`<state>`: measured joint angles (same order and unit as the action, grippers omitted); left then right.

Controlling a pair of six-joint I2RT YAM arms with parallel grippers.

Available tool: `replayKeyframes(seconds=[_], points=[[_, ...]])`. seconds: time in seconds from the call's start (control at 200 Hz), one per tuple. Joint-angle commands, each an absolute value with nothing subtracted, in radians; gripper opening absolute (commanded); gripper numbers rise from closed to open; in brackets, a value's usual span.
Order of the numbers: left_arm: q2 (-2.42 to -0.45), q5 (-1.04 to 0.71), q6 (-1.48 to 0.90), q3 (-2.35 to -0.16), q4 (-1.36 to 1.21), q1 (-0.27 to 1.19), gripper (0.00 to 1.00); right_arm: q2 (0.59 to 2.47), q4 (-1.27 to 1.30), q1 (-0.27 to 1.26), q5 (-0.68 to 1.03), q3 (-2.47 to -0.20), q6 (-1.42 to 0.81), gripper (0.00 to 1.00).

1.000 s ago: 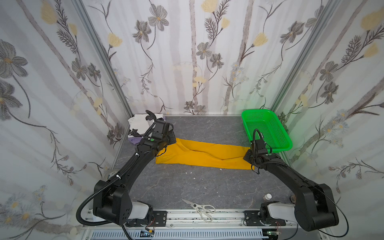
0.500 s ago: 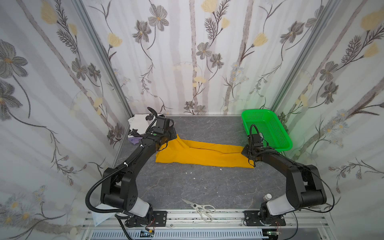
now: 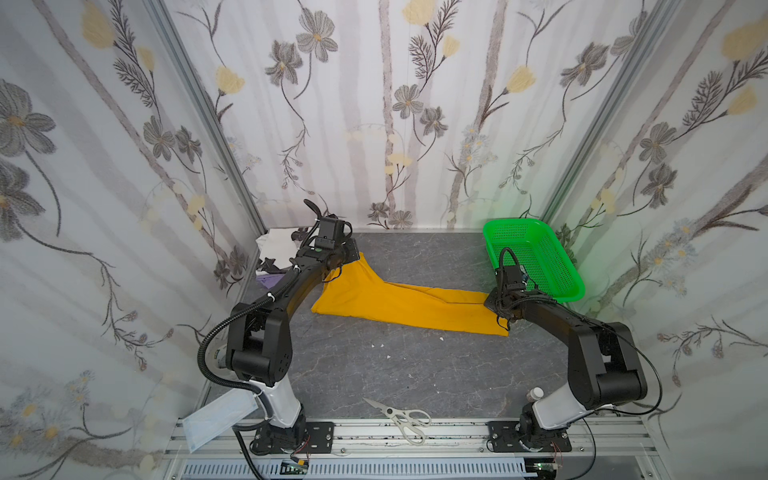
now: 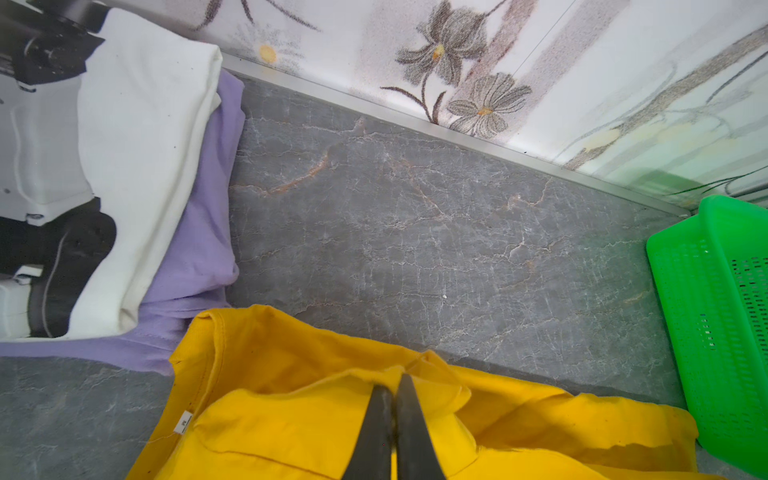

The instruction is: Fold and stack the t-shirts

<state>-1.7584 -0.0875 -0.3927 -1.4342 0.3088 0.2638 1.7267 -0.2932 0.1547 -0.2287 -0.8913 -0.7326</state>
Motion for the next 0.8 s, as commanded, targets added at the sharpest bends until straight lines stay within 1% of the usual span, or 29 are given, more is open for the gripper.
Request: replayKeyframes(seconds=[0.0, 0.06, 0.115, 0.17, 0.2, 0.25, 0.365, 0.49, 0.555, 0.58, 0.794], points=[[-1.755, -0.105, -0.392, -1.430, 0.287, 0.262, 0.00, 1.728, -0.249, 0.155, -0.242, -0.905, -0.747, 0.07], [-1.755, -0.106, -0.394, -1.419, 0.283, 0.261, 0.00, 1.723, -0.253, 0.155, -0.248, -0.909, -0.747, 0.26], [-1.751, -0.115, -0.396, -1.410, 0.275, 0.258, 0.00, 1.711, -0.258, 0.160, -0.252, -0.914, -0.743, 0.37], [-1.746, -0.119, -0.399, -1.405, 0.273, 0.259, 0.00, 1.687, -0.271, 0.171, -0.264, -0.917, -0.739, 0.52], [-1.741, -0.119, -0.399, -1.401, 0.272, 0.258, 0.00, 1.673, -0.281, 0.179, -0.274, -0.918, -0.739, 0.54], [-1.732, -0.118, -0.401, -1.396, 0.272, 0.259, 0.00, 1.647, -0.294, 0.193, -0.296, -0.911, -0.740, 0.63], [-1.713, -0.113, -0.402, -1.376, 0.270, 0.257, 0.00, 1.604, -0.300, 0.218, -0.287, -0.881, -0.741, 0.79], [-1.691, -0.113, -0.407, -1.350, 0.273, 0.256, 0.00, 1.533, -0.322, 0.245, -0.289, -0.849, -0.739, 0.83], [-1.674, -0.112, -0.410, -1.333, 0.274, 0.256, 0.00, 1.500, -0.311, 0.245, -0.260, -0.807, -0.733, 0.83], [-1.667, -0.110, -0.410, -1.327, 0.276, 0.257, 0.00, 1.488, -0.304, 0.244, -0.247, -0.790, -0.731, 0.84], [-1.632, -0.106, -0.411, -1.306, 0.296, 0.255, 0.00, 1.461, -0.282, 0.233, -0.155, -0.702, -0.684, 0.85]])
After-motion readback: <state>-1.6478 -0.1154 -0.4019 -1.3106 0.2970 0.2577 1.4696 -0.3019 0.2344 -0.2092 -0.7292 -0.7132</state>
